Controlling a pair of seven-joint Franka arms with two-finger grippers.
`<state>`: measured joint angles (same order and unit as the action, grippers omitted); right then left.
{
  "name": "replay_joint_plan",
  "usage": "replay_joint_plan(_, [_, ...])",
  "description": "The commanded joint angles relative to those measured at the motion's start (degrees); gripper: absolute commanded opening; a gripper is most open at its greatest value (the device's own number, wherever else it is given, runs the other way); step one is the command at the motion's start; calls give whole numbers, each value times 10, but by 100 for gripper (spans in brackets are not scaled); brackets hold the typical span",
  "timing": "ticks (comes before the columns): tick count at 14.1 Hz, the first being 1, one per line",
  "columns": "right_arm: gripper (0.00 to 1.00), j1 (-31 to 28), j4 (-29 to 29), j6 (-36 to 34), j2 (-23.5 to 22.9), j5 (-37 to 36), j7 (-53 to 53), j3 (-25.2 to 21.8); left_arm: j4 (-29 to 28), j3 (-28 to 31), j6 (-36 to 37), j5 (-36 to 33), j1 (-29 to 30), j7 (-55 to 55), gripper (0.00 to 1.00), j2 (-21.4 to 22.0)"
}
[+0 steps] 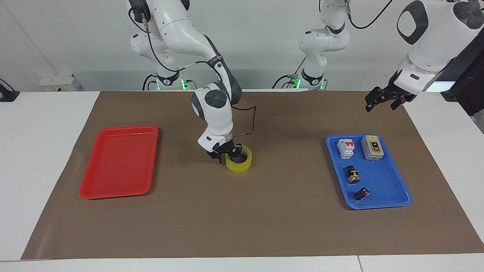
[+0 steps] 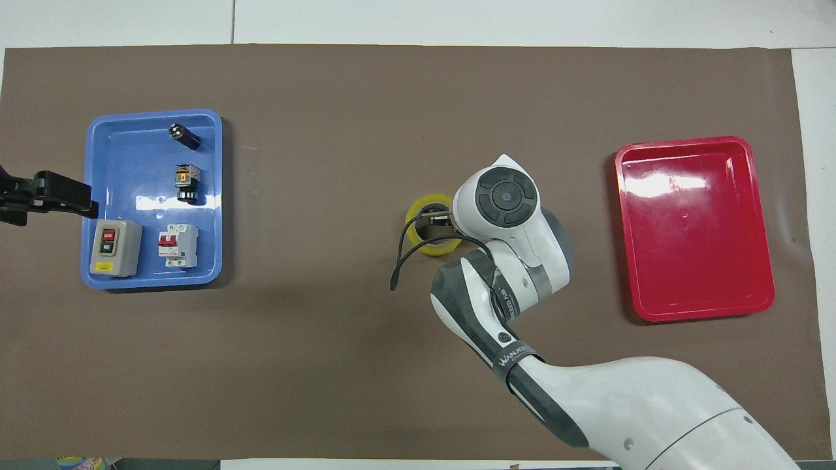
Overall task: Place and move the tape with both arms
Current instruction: 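Grasp the tape roll with the right gripper and carry it to the red tray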
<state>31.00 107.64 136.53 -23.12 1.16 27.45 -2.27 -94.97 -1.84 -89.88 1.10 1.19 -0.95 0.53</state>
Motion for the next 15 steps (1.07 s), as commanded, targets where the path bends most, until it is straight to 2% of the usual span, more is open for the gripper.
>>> replay_joint_plan(1, [0, -9, -14, -40, 9, 3, -13, 3, 7, -3, 14, 11, 0, 0, 100, 6])
replay_joint_plan(4, [0, -52, -78, -135, 11, -6, -33, 0, 19, -4, 22, 8, 1, 1, 100, -1])
replay_joint_plan(5, [0, -82, -80, -156, 28, -8, -68, -2, 19, -3, 16, 6, 0, 3, 100, -1])
replay_joint_plan(8, [0, -210, -72, -230, 85, -8, -252, -2, 12, -4, 6, 6, 1, 5, 100, 3])
replay_joint_plan(10, [0, -283, -70, -260, 98, -8, -381, -2, 11, -3, 7, 7, 1, 4, 100, 3])
replay_joint_plan(13, [0, -375, -39, -245, 106, -8, -457, -3, 11, -3, 9, 7, 4, 3, 100, 3])
replay_joint_plan(15, [0, -397, 5, -182, 116, -8, -486, -3, 11, -3, 8, 6, 5, 3, 100, 3])
